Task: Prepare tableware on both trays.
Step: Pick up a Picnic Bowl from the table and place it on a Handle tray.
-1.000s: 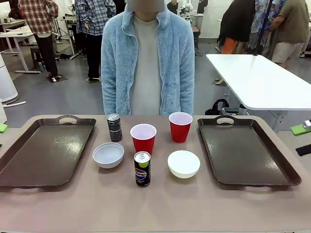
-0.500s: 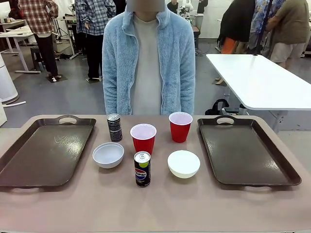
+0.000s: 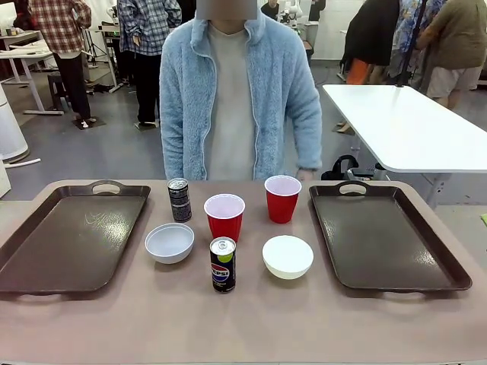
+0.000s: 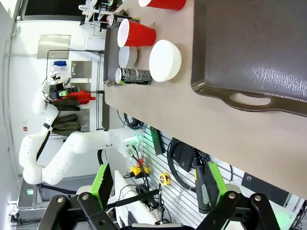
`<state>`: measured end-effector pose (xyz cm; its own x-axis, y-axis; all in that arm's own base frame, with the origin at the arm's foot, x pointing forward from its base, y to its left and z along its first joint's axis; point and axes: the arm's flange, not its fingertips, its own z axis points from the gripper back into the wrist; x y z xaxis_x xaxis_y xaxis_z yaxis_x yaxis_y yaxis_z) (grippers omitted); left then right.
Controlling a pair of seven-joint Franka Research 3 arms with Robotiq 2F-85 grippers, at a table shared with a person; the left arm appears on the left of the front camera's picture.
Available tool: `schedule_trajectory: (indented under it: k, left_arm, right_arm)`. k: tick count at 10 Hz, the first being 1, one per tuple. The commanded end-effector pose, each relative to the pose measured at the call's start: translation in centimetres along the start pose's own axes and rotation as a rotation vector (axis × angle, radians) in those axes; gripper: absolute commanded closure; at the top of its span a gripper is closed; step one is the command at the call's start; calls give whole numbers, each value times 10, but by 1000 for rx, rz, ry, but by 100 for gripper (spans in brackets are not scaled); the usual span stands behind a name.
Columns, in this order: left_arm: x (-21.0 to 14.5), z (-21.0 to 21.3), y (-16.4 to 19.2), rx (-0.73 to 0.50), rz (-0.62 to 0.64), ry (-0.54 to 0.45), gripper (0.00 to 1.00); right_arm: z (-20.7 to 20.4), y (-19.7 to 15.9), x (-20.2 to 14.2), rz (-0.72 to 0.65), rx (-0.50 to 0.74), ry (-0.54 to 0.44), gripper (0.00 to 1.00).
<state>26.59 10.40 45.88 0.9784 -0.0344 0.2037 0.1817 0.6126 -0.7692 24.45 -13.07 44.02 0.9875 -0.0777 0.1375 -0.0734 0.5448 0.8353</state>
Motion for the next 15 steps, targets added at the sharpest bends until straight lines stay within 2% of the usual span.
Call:
schedule_trajectory:
  k: [1, 8, 12, 15]
  left_arm:
    - [0, 1, 1, -18, 5, -13, 0]
    - [0, 0, 0, 0, 1, -1, 0]
    - [58, -72, -103, 466, -68, 19, 0]
    - [97, -154, -144, 739, -72, 132, 0]
  right_arm:
    - [1, -1, 2, 4, 15, -9, 0]
    - [1, -1, 2, 4, 15, -9, 0]
    - [1, -1, 2, 4, 15, -9, 0]
    - [1, -1, 2, 4, 15, -9, 0]
